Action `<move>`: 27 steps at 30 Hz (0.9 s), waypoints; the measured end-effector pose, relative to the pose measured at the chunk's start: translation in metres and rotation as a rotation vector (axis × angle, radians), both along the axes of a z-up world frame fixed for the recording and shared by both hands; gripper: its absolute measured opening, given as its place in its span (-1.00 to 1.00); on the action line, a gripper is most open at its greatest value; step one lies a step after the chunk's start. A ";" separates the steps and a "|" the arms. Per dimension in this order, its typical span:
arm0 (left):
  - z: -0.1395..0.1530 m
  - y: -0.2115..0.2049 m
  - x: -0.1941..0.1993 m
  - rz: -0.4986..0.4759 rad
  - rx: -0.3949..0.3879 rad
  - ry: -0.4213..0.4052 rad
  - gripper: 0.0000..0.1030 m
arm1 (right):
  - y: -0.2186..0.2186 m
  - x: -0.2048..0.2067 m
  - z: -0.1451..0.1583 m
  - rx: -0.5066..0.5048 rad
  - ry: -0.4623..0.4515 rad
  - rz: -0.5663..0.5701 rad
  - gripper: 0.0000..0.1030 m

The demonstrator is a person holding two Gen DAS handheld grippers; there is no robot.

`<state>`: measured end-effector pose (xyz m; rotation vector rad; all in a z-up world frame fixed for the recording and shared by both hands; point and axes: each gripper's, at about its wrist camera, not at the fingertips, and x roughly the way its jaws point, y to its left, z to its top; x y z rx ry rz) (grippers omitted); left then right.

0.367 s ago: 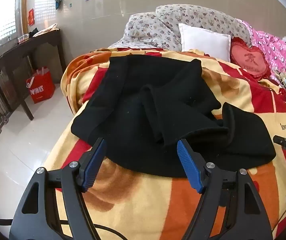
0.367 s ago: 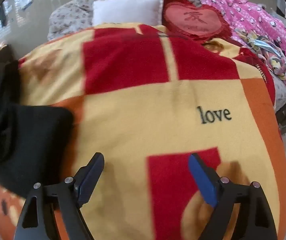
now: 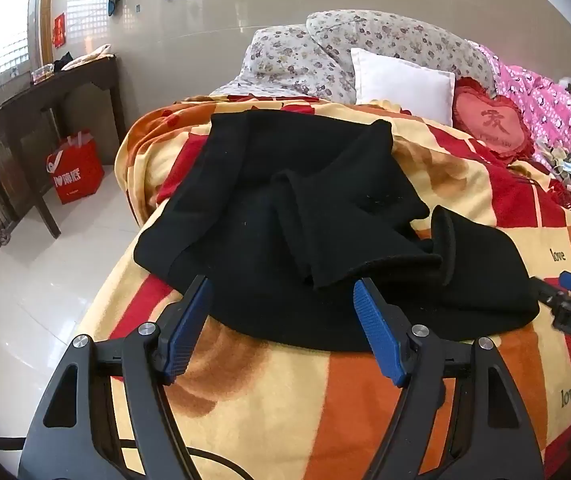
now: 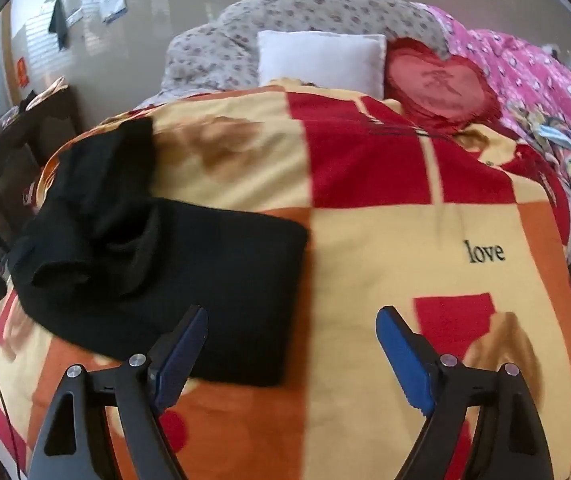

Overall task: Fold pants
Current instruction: 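Move both open tools over the crumpled black pants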

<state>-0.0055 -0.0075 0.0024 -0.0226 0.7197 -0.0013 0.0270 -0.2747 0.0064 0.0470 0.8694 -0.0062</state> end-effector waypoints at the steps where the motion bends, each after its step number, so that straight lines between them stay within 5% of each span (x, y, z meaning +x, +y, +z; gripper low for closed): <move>1: 0.000 0.000 0.000 -0.001 0.000 0.003 0.43 | 0.007 0.000 0.000 -0.007 0.002 0.013 0.66; 27: -0.012 0.045 0.006 0.089 -0.046 0.058 0.43 | 0.053 0.005 -0.009 -0.015 0.039 0.135 0.66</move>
